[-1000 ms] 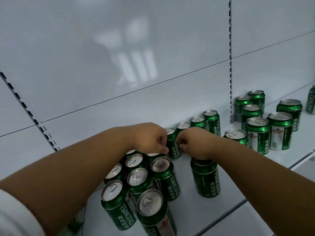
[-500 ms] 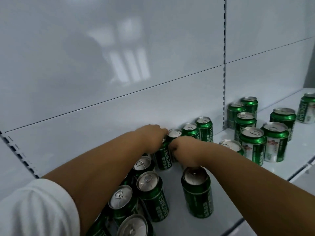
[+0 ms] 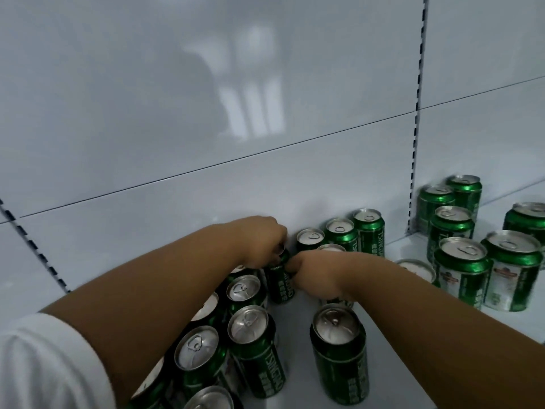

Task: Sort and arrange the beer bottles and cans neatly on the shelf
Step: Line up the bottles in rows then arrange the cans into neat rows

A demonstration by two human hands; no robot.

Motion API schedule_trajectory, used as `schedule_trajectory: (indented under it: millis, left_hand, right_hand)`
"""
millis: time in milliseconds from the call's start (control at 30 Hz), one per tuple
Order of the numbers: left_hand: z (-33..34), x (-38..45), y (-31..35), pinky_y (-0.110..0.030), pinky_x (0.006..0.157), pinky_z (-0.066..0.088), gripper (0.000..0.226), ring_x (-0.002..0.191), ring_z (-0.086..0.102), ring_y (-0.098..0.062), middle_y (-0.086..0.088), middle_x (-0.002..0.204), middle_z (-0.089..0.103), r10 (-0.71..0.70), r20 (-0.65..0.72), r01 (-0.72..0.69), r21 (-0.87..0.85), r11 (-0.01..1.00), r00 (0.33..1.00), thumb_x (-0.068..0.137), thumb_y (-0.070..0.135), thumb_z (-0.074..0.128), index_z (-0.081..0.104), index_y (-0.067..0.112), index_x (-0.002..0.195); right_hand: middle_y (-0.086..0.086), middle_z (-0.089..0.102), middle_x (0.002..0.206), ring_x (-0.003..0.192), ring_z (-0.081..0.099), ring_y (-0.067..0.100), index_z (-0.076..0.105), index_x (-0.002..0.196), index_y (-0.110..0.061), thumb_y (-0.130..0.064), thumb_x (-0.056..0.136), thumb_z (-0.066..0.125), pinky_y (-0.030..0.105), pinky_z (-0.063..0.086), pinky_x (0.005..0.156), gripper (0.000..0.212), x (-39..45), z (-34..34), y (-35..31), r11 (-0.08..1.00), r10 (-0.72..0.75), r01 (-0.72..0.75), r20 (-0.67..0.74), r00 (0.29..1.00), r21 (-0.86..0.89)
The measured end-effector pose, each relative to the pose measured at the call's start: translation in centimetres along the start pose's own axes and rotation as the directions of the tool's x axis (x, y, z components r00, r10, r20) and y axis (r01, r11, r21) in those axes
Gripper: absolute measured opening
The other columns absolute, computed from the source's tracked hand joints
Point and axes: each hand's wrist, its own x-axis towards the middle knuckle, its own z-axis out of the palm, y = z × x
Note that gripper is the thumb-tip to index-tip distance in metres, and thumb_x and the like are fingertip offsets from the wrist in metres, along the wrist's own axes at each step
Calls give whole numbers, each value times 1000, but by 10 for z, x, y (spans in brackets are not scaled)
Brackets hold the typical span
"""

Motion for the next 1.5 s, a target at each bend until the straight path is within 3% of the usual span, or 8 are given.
schedule_trajectory:
  millis: [400,533,700,933,1033,1100,1267,1500]
  left_hand:
    - [5,-1,6,-40,86,49,37,108,51,-27,-8,118,50,-7,-58,14,112,994,998,91,40,57,60,16,120]
    - [1,-5,16,-40,94,47,42,111,53,-26,-6,121,53,81,-178,-96,-79,992,981,92,39,56,54,20,130]
    - [-12,0,55,-41,90,49,35,99,58,-20,-2,111,59,215,-170,-250,-223,942,962,93,40,60,60,22,123]
    - [-4,14,71,-39,96,46,53,111,53,-24,-6,125,48,184,-165,-209,-146,967,969,90,45,64,51,21,136]
    - [-11,15,71,-33,94,44,52,109,53,-21,-4,120,50,183,-127,-202,-157,967,975,89,45,65,52,21,133]
    - [-16,13,68,-33,95,44,53,109,53,-20,-3,121,51,182,-101,-197,-161,967,978,88,45,66,52,22,133]
    - [-24,1,51,-36,99,45,56,114,52,-18,1,123,51,115,-81,-127,-159,979,990,86,47,69,50,28,135]
    - [-20,-18,30,-25,84,35,54,103,50,-15,2,117,49,88,-7,-88,-129,988,996,86,43,70,51,27,134]
  right_hand:
    - [15,69,108,87,59,23,69,113,-7,-4,94,44,36,53,84,32,-38,-8,5,946,65,1,-193,979,324]
    - [16,72,93,90,68,33,73,95,-12,-3,92,43,50,57,84,31,-70,3,11,848,212,-3,-333,919,530]
    - [12,68,104,95,64,25,69,114,-14,-7,98,44,40,53,86,30,-94,19,7,746,422,-39,-427,799,665]
    - [2,60,118,108,54,11,61,114,-10,-17,102,47,42,44,100,21,-103,45,17,499,477,-5,-270,836,867]
    - [-11,63,99,92,53,0,61,89,-31,-30,104,44,26,47,79,23,-99,49,25,367,437,41,-211,874,929]
    - [-16,61,97,91,53,-1,60,90,-37,-41,103,41,21,41,73,23,-95,54,29,344,420,75,-224,880,936]
    - [-7,61,131,120,53,13,62,124,-33,-60,97,37,39,37,109,45,-85,63,43,298,381,118,-231,895,947]
    - [-2,76,99,101,70,14,76,102,-20,-49,101,36,42,47,104,50,-67,60,47,264,252,131,-199,947,956]
